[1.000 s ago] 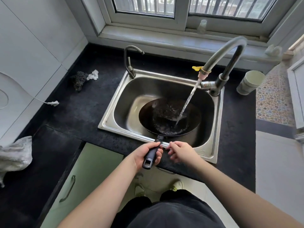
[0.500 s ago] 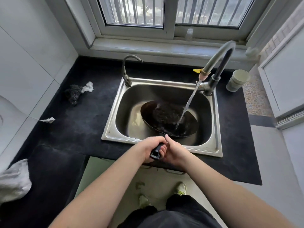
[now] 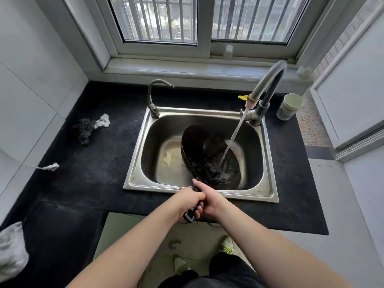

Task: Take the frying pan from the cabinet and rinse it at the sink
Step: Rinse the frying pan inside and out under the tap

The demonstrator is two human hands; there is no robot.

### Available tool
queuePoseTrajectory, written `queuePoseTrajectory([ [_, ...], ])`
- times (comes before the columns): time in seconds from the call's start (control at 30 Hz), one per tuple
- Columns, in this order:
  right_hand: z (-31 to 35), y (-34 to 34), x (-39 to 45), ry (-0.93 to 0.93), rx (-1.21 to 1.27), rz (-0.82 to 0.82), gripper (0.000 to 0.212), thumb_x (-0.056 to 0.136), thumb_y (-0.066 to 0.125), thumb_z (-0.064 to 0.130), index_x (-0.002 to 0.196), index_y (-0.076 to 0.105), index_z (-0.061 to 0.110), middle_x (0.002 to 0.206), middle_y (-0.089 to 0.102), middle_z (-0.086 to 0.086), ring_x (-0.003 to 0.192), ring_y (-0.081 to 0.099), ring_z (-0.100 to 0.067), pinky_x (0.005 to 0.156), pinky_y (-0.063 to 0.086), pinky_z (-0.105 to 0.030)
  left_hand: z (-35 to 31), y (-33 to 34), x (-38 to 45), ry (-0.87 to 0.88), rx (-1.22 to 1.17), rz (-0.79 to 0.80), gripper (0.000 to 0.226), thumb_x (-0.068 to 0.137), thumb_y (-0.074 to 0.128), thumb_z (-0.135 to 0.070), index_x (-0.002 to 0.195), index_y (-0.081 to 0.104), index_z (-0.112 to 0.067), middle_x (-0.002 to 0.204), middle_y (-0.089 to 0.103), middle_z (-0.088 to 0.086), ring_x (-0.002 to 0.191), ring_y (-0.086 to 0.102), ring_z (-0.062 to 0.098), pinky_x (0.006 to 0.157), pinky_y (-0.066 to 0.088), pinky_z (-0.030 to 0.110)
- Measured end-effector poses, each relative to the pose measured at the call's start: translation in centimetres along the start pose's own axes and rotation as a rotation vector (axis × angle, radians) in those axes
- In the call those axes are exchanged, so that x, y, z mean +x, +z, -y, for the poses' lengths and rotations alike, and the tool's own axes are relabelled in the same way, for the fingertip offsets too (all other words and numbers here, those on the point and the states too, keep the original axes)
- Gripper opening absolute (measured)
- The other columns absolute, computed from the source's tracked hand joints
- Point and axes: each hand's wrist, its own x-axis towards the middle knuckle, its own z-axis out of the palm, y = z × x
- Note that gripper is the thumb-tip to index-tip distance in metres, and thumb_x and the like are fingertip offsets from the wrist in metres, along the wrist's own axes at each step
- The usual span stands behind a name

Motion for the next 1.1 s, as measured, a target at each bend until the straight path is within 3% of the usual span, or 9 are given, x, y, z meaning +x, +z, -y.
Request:
queuePoseTrajectory([
  [0.13,-0.3,0.3,-0.4,0.012,0.007,-0.007,0.040,0.091,0.049,0.055,0.073,0.051,0.020,0.030,0.028,0.001,0.022,0.031,-0.012,0.032,0.033,-0.012,0.4,-0.7,-0.2,-0.006,-0.096,0.066,0.014,0.094,0.041,-0.001,0.098,0.038,-0.014,0.056,0.038,0.005,0.030,0.037,0.007,0.033,0.030,0.011],
  [0.3,0.0,0.7,-0.8,0.022,0.035,-0.069,0.040,0.093,0.053,0.047,0.066,0.047,0.018,0.031,0.024,0.001,0.020,0.027,-0.013,0.029,0.031,-0.012,0.4,-1.3,-0.7,-0.052,-0.240,0.166,0.023,0.096,0.040,-0.002,0.078,0.037,-0.015,0.045,0.039,0.002,0.029,0.036,0.005,0.031,0.028,0.010],
  [0.43,0.5,0.4,-1.2,0.009,0.142,-0.075,0.035,0.094,0.055,0.037,0.068,0.051,0.014,0.053,0.047,-0.003,0.022,0.038,-0.014,0.027,0.034,-0.014,0.2,-1.1,-1.4,-0.105,-0.383,0.240,0.032,0.099,0.039,-0.004,0.069,0.037,-0.016,0.042,0.038,-0.001,0.027,0.035,0.003,0.028,0.026,0.009],
  [0.5,0.9,0.4,-1.0,-0.033,0.204,-0.102,0.034,0.095,0.055,0.032,0.069,0.055,0.010,0.071,0.061,-0.006,0.039,0.054,-0.017,0.038,0.047,-0.022,-0.1,-1.0,-1.7,-0.125,-0.477,0.272,0.036,0.099,0.041,-0.006,0.065,0.038,-0.017,0.043,0.039,-0.002,0.027,0.035,0.002,0.026,0.026,0.010],
  [0.6,1.1,0.7,-0.8,-0.088,0.156,-0.192,0.028,0.091,0.060,0.031,0.073,0.056,0.010,0.074,0.060,-0.006,0.061,0.053,-0.017,0.062,0.049,-0.028,-0.4,-0.9,-2.0,-0.141,-0.606,0.315,0.038,0.099,0.042,-0.007,0.063,0.040,-0.017,0.043,0.039,-0.003,0.027,0.034,0.001,0.025,0.026,0.010],
  [0.77,1.2,-0.1,-1.8,-0.068,0.047,-0.185,0.033,0.092,0.061,0.029,0.069,0.049,0.008,0.035,0.039,-0.002,0.025,0.043,-0.014,0.027,0.040,-0.018,0.5,-0.8,-1.9,-0.178,-0.794,0.422,0.050,0.099,0.039,-0.012,0.049,0.047,-0.010,0.042,0.038,-0.004,0.026,0.036,0.002,0.026,0.026,0.010],
  [0.93,0.2,-0.4,-2.9,-0.140,-0.007,-0.197,0.033,0.091,0.063,0.022,0.068,0.046,0.004,0.030,0.040,-0.004,0.022,0.046,-0.016,0.025,0.041,-0.021,1.8,-0.6,-2.0,-0.241,-0.998,0.567,0.041,0.091,0.048,-0.005,0.050,0.045,-0.008,0.040,0.037,-0.003,0.026,0.037,0.005,0.025,0.031,0.015],
  [1.0,-0.1,-0.5,-2.9,-0.143,-0.006,-0.181,0.033,0.091,0.063,0.020,0.068,0.046,0.002,0.030,0.041,-0.005,0.022,0.047,-0.017,0.025,0.041,-0.022,2.2,-0.5,-2.4,-0.216,-1.053,0.640,0.036,0.067,0.071,0.012,0.050,0.045,-0.007,0.039,0.039,-0.001,0.026,0.039,0.009,0.026,0.032,0.017],
  [1.1,-0.6,-0.3,-3.0,-0.163,-0.010,-0.192,0.032,0.089,0.064,0.019,0.069,0.048,0.001,0.032,0.044,-0.007,0.024,0.048,-0.018,0.026,0.043,-0.024,2.8,-0.5,-2.8,-0.180,-1.120,0.749,0.044,0.047,0.081,0.018,0.048,0.045,-0.006,0.038,0.039,0.001,0.025,0.039,0.011,0.026,0.032,0.017],
])
